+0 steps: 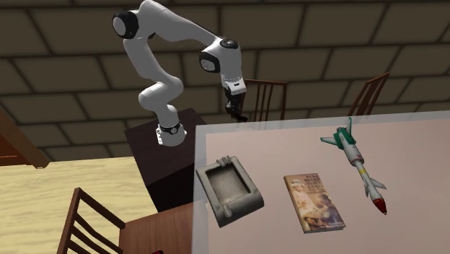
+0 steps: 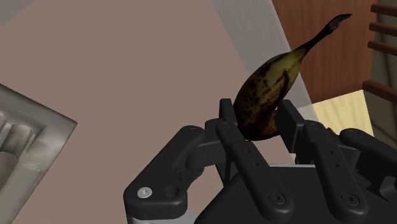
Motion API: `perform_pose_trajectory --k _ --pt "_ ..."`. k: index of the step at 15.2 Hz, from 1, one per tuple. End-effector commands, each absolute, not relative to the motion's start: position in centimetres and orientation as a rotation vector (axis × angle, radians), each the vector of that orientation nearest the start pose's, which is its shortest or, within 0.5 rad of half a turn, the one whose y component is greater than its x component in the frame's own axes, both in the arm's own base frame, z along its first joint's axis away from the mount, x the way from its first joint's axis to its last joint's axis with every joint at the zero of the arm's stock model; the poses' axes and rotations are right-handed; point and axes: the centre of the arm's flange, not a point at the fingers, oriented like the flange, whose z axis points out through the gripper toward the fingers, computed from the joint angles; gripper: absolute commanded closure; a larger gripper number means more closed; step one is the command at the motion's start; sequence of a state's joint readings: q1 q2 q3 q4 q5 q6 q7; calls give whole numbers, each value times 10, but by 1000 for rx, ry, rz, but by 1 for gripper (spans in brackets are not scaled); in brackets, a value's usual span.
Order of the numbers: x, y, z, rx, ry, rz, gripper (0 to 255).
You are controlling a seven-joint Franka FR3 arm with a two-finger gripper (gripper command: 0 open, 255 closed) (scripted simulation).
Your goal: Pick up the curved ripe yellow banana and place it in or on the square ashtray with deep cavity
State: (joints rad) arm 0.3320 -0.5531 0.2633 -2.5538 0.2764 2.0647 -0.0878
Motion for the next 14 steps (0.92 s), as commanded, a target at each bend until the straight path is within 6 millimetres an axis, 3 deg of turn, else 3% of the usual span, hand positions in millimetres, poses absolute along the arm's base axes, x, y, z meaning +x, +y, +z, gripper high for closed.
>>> perform_pose_trajectory --k 1,4,14 --pt "311 229 462 -2919 -782 -44 255" --pt "311 229 476 -2919 -782 -44 255" --pt "409 140 477 -2919 -782 -44 255"
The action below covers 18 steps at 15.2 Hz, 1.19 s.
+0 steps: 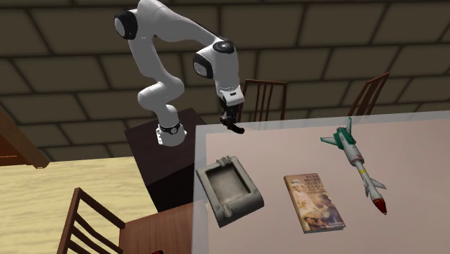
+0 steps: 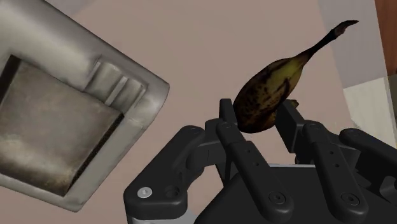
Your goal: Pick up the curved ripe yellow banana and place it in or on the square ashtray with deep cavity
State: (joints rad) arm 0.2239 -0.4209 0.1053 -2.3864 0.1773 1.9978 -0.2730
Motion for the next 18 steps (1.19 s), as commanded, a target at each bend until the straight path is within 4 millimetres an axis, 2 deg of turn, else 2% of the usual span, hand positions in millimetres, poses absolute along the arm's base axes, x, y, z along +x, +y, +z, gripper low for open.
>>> perform_pose_trajectory --k 1,17,18 --pt "419 131 477 -2919 -782 -44 255" --pt "574 -11 480 -2919 -782 -44 255" --pt "574 -11 474 -2919 -782 -44 255"
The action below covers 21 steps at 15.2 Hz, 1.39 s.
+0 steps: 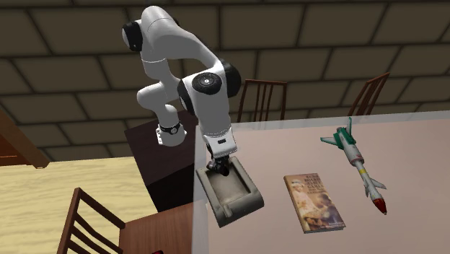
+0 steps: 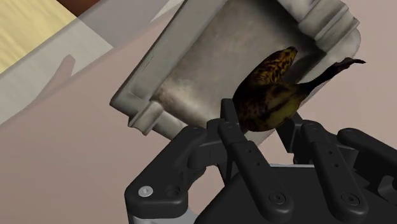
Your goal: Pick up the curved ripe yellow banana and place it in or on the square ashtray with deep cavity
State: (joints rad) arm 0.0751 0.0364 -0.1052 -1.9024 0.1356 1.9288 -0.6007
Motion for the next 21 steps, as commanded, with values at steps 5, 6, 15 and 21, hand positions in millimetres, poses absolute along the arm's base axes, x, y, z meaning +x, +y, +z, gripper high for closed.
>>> perform_pose_trajectory --k 5,6,15,21 --pt "574 -11 448 -2919 -782 -44 255" --pt "574 -11 443 -2919 -782 -44 255" --pt "574 -11 406 -2919 -782 -44 255" --pt "574 -11 406 -2919 -782 -44 255"
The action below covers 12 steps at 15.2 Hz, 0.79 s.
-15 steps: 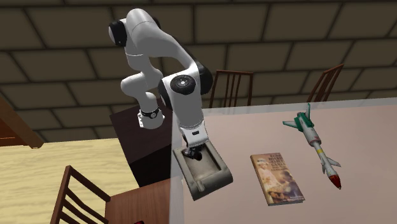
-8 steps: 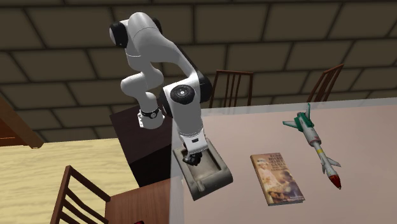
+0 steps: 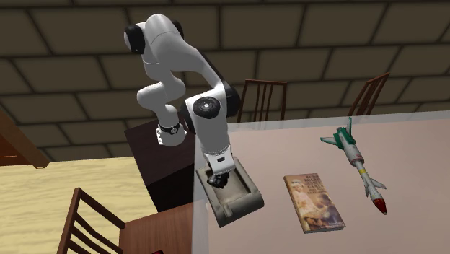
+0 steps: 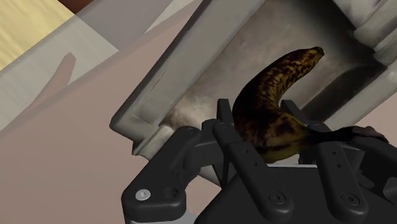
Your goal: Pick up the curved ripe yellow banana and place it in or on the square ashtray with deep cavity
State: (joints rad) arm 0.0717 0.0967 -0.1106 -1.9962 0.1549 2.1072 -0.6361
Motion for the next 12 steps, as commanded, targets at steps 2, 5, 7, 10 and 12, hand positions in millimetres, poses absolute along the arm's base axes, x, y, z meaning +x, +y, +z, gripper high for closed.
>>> perform_pose_trajectory --k 2,5,7,10,12 --pt "575 -9 402 -2919 -782 -44 0" --pt "577 -8 402 -2919 -782 -43 0" --pt "574 -13 419 -2919 -782 -44 0" --pt "575 -17 455 -2919 -782 -44 0" --pt "575 -17 455 -2919 -782 -44 0"
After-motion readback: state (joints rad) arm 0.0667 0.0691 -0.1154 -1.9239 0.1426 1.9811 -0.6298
